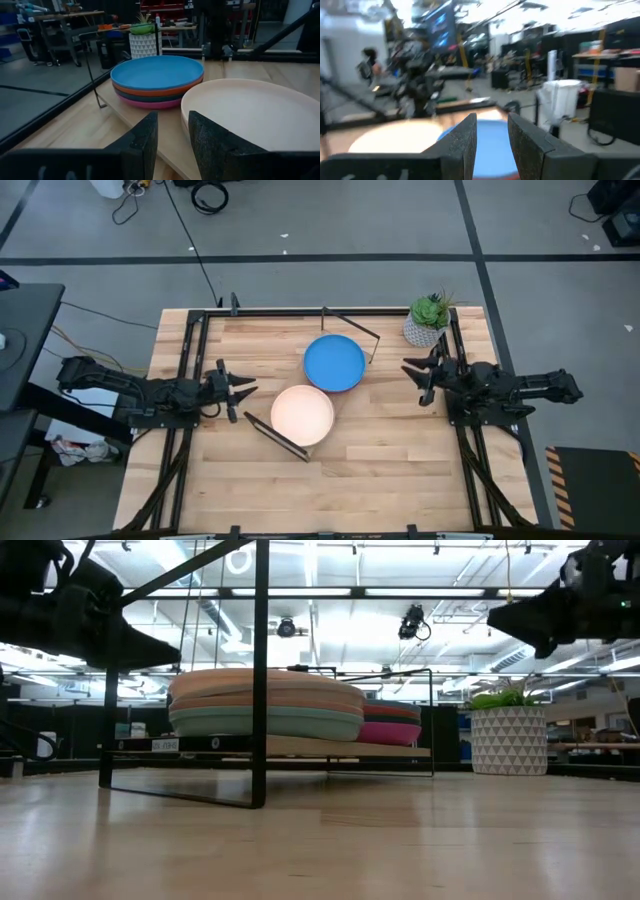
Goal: Place and stack plates onto a shelf
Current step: Return to Home Position
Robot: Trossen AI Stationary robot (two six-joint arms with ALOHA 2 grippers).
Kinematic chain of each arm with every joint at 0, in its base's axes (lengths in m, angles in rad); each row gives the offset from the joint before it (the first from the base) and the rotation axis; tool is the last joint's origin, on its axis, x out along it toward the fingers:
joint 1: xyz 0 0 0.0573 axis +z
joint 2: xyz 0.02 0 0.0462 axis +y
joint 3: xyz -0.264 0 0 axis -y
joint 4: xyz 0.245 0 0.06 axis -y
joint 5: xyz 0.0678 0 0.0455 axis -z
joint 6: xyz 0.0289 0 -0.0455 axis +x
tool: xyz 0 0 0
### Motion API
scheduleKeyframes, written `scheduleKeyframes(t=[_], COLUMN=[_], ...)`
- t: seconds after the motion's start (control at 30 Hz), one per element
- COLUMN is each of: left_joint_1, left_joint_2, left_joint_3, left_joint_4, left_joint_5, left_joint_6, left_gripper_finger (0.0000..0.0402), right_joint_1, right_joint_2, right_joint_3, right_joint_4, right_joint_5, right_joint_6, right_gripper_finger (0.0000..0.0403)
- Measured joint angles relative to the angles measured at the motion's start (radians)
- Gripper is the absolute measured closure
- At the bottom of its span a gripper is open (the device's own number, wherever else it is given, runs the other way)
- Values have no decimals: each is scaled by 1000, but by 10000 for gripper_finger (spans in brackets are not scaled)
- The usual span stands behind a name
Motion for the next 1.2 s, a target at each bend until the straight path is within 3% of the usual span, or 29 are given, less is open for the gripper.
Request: scheduleKeyframes(t=[0.23, 1.2], left_joint_1=[0, 0], left_joint_2=[0, 0], left_joint_3=[0, -1], left_joint_4=[1, 1], left_joint_5=[0, 0], left_joint_6=[-24, -23], left_gripper_finger=[286, 285], right_joint_1=[0, 0], right_joint_2=[0, 0], right_joint_3=[0, 0], right_joint_4=[83, 84], right_joint_5=[17, 17], right_joint_6=[-1, -3], right_gripper_finger=[286, 286])
